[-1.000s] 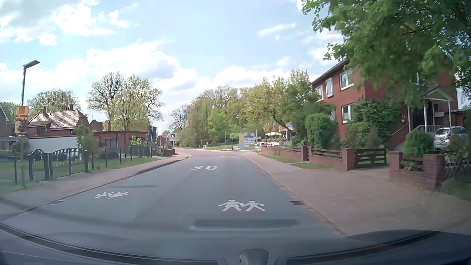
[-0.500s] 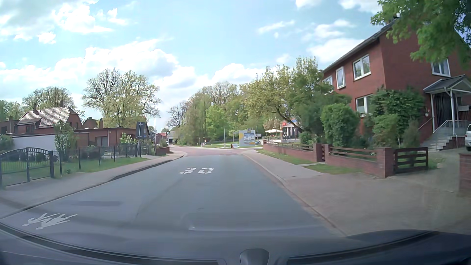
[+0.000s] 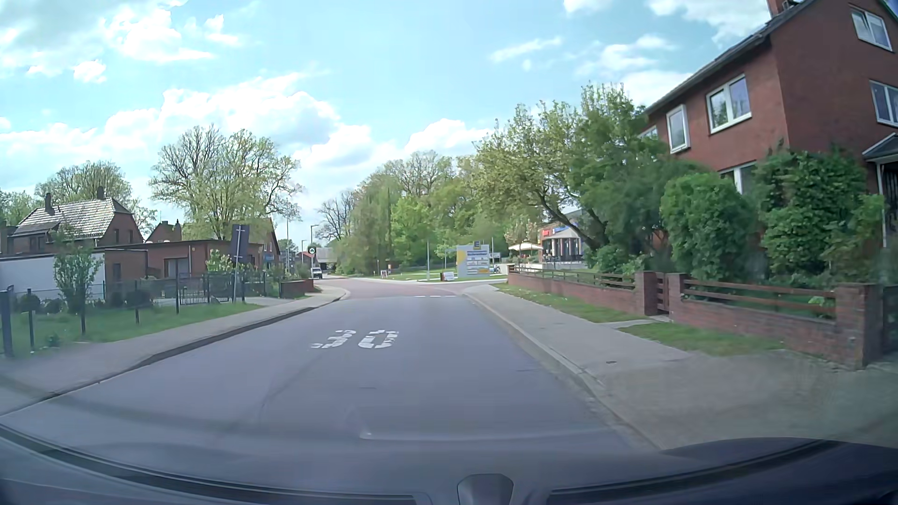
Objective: Follow the waypoints while adhering to traffic rules and regulations
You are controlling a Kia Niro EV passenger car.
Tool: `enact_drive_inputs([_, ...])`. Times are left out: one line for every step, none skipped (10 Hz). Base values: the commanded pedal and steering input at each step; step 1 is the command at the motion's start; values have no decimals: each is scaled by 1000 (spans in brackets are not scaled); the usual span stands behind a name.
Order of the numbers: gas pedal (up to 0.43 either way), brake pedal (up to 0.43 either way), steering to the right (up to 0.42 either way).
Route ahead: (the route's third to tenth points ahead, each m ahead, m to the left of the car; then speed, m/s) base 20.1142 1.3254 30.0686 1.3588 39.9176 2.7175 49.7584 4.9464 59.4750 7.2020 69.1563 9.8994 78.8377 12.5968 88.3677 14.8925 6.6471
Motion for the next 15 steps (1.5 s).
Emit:
enact_drive_inputs([39, 0, -10])
enact_drive_inputs([8, 0, -10])
enact_drive_inputs([0, 0, -10])
enact_drive_inputs([0, 0, -10])
enact_drive_inputs([0, 0, -10])
enact_drive_inputs([0, 0, -10])
enact_drive_inputs([0, 0, -10])
enact_drive_inputs([0, 0, -10])
enact_drive_inputs([0, 0, -9])
enact_drive_inputs([0, 0, -10])
enact_drive_inputs([0, 0, -10])
enact_drive_inputs([0, 0, -11])
enact_drive_inputs([0, 0, -14])
enact_drive_inputs([0, 0, -16])
enact_drive_inputs([0, 0, -15])
